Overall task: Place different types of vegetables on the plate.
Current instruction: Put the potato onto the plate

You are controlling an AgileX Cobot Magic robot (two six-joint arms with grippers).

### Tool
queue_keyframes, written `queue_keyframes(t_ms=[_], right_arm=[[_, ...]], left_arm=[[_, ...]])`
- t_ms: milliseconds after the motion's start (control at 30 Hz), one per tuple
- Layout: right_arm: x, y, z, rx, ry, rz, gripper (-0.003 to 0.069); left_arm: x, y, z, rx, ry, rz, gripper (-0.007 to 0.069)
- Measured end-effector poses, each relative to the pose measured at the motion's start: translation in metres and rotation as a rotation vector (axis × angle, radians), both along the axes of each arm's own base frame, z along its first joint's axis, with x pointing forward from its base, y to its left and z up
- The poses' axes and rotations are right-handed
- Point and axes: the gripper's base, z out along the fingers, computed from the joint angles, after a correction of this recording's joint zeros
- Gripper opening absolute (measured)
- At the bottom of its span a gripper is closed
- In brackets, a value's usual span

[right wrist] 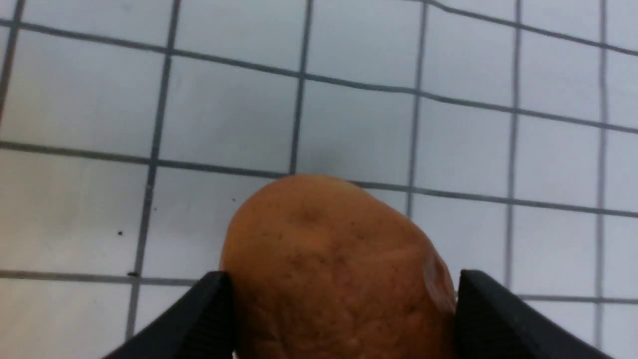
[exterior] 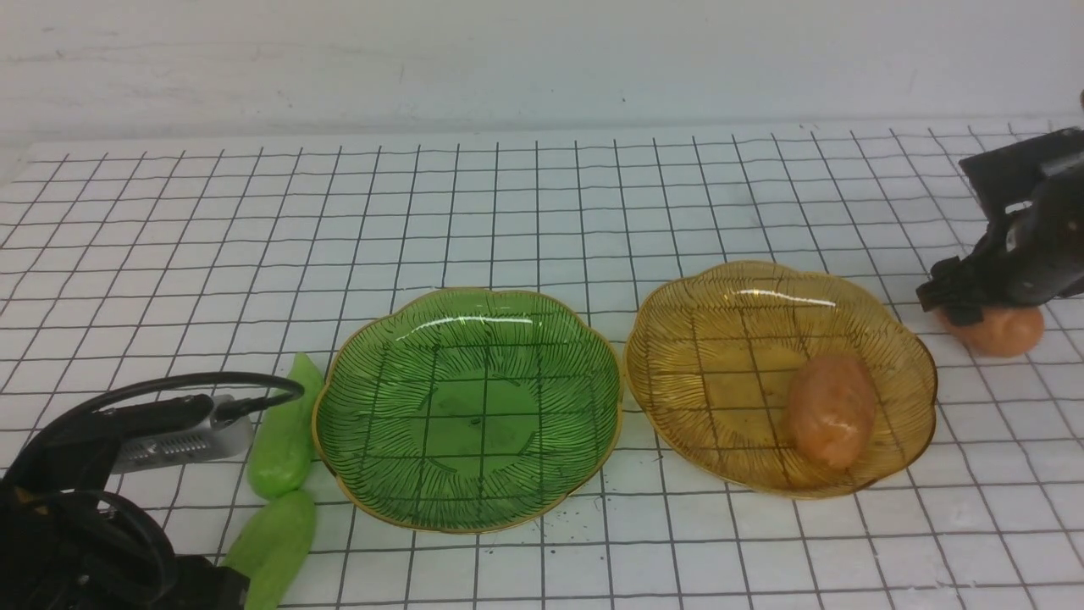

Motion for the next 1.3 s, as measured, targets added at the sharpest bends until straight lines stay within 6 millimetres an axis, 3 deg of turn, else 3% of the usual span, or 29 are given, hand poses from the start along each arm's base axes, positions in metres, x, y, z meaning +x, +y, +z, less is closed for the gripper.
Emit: queue_keyframes(t_ms=[233, 267, 367, 567, 633, 700, 833, 1000, 1200, 1300], right_arm=[[-0.008, -0.002, 0.067, 0.038, -0.049, -0.098, 0.0516], [-0.018, 0.002, 0.092, 0.118, -0.037, -0.159, 0.0516], [-0.031, 0.011, 0.103, 0.258, 0.036, -0.222, 0.0516], [-0.033, 0.048, 0.089, 0.495, 0.186, -0.154, 0.0516], [-0.032, 0.058, 0.085, 0.499, 0.206, -0.109, 0.0516], [-0.028, 0.08, 0.073, 0.492, 0.23, -0.013, 0.0516], [-0.022, 0.095, 0.063, 0.483, 0.218, 0.041, 0.0516], [-0.013, 0.103, 0.055, 0.486, 0.169, 0.047, 0.0528], [-0.013, 0.104, 0.055, 0.496, 0.19, 0.026, 0.0666], [-0.013, 0.105, 0.064, 0.483, 0.222, 0.038, 0.0678]], left_arm=[[0.0, 0.0, 0.0, 0.001, -0.004, 0.0, 0.029], [0.0, 0.0, 0.0, 0.001, -0.004, 0.0, 0.029], [0.001, 0.0, 0.0, 0.001, -0.009, 0.001, 0.029], [0.001, 0.0, 0.0, 0.0, -0.014, 0.003, 0.029], [0.001, 0.0, 0.0, -0.004, -0.014, 0.004, 0.029], [0.002, -0.002, 0.001, -0.022, -0.014, 0.013, 0.029], [0.002, -0.003, 0.001, -0.033, -0.02, 0.02, 0.029], [0.003, -0.002, 0.001, -0.033, -0.027, 0.022, 0.029], [0.005, -0.002, 0.002, -0.031, -0.044, 0.027, 0.029], [0.005, -0.002, 0.002, -0.031, -0.044, 0.027, 0.029]])
